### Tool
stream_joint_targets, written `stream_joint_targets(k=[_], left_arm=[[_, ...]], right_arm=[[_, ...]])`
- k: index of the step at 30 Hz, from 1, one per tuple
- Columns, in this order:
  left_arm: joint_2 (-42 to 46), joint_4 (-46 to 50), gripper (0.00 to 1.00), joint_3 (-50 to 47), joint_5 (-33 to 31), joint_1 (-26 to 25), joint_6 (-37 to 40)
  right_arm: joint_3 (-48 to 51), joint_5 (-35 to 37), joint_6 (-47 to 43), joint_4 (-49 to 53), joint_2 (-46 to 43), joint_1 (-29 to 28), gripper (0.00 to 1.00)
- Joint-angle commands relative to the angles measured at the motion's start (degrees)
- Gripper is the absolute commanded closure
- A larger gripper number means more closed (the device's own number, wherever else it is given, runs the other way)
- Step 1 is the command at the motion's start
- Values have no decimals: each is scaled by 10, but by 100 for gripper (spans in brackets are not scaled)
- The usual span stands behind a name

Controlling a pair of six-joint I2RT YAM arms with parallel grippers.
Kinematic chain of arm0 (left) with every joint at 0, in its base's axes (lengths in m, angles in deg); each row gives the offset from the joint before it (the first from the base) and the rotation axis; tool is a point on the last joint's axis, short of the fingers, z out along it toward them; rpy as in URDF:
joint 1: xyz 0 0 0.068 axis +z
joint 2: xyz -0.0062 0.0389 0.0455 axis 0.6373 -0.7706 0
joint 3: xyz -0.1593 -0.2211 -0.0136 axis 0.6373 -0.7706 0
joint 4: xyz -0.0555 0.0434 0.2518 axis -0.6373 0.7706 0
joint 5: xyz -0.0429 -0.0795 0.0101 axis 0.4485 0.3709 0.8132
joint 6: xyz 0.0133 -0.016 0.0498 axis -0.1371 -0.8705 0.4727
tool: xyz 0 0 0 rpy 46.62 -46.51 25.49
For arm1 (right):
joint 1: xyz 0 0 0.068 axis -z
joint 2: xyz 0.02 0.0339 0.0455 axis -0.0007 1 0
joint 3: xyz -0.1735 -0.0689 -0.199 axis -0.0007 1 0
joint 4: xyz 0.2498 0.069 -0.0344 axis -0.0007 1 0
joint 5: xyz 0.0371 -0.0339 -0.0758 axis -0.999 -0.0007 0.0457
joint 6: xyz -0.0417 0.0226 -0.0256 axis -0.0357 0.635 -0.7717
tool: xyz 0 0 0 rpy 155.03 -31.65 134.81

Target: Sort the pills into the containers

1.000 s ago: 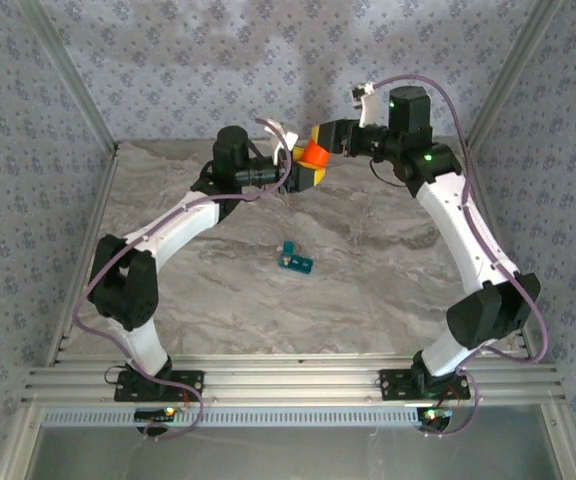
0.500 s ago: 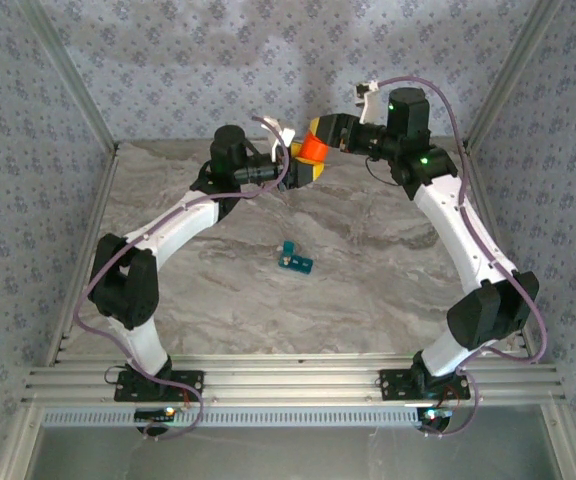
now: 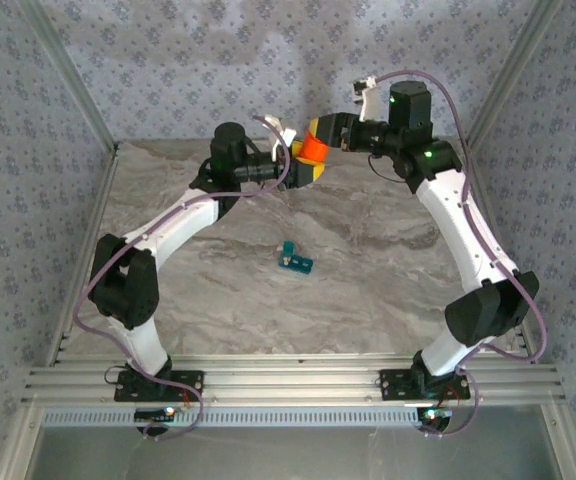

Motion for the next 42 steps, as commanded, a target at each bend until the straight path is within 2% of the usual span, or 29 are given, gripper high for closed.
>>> stream_joint_targets(k=[1,4,11,14,16,24,31,42], left_arm=[[22,-55,100,54,-19,-7,20],[28,-30,100,63,-17,-11,45],[38,0,100,69,-14,-11,80],[42,-5,100,69,-16,-12,76],[45,-18,100,67,-21,-13,68],[55,-29,100,66,-41,-19,63],[62,-11,100,63,-47,-19,76],[56,41,100,80,-29,-17,93]], right_arm=[[27,-90,7,63,8,-25,74],[21,-100,8,80,7,-31,75],[-77,-26,-147,289,27,-34,76],[-100,6,-186,336,30,-34,76],[-90,3,-180,329,23,-30,76],[10,-46,-72,196,-14,-17,76],[1,22,-137,271,-15,-15,76],[-48,47,-177,337,4,-7,78]])
